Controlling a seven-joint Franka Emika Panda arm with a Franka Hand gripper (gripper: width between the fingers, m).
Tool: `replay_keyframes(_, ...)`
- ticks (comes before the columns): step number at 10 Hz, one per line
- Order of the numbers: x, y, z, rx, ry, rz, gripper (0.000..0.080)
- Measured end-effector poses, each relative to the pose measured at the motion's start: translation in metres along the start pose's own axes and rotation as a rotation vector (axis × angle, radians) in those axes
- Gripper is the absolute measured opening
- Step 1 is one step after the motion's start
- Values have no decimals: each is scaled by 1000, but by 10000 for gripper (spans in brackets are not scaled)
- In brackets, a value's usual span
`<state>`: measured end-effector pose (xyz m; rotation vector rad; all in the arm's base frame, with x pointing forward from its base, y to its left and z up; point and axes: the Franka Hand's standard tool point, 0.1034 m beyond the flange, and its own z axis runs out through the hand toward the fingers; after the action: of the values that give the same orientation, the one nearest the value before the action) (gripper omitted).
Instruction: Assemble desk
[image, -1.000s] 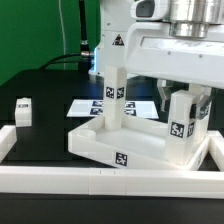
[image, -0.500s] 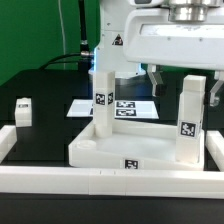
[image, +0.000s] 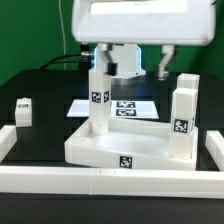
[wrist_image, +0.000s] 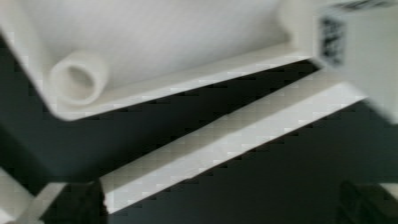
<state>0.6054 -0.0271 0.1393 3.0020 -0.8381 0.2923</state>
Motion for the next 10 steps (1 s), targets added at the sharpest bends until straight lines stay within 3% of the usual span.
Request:
replay_keyframes(5, -1, 1, 3, -3, 0, -40, 649)
replay_keyframes(6, -3, 18, 7, -1, 15, -171, 649)
replay_keyframes(8, -6, 90, 21, -28, 46, -344, 649)
replay_keyframes(10, 9, 149, 29, -51, 44, -378, 649)
